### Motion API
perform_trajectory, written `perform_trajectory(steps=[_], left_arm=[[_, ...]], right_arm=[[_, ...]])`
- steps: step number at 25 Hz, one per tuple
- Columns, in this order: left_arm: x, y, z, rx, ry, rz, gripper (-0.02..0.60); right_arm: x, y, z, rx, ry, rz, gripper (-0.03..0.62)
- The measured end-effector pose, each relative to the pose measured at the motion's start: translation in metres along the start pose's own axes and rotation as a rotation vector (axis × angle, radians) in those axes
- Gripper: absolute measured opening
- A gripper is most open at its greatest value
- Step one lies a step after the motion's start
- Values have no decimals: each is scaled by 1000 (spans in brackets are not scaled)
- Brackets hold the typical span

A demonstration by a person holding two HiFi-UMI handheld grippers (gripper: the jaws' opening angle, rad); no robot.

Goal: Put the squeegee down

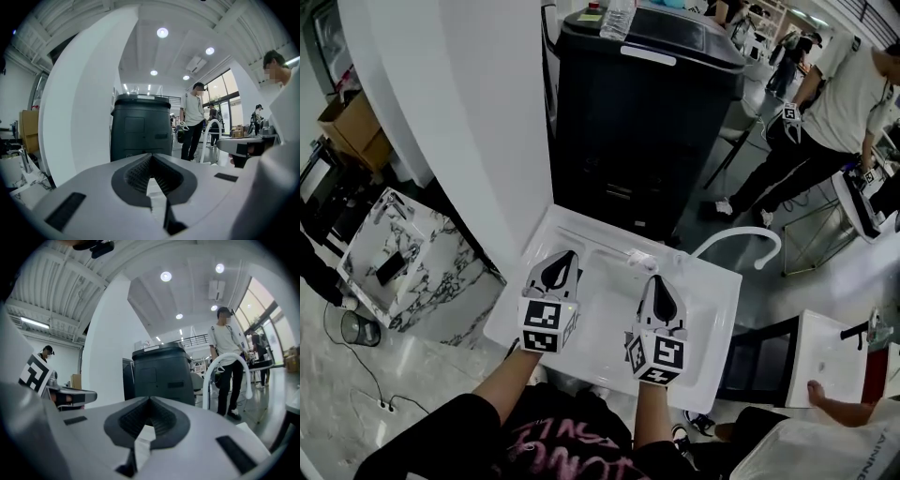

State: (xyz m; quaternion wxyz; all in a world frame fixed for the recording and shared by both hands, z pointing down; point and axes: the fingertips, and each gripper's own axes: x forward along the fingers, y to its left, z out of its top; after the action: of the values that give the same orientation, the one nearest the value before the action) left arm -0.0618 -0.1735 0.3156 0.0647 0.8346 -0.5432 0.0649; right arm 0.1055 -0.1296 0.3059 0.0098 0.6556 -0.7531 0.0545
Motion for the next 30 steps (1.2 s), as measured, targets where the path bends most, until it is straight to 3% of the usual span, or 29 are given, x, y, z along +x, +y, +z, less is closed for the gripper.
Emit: perform_trajectory(steps=[17, 30], left_arm=[[-10, -3, 34, 13, -75, -24, 10], [-13, -2, 35, 4, -94, -33, 9]], right_arm=[[-9, 5, 37, -49, -79, -5, 21], [-12, 10, 37, -65, -81, -5, 20]])
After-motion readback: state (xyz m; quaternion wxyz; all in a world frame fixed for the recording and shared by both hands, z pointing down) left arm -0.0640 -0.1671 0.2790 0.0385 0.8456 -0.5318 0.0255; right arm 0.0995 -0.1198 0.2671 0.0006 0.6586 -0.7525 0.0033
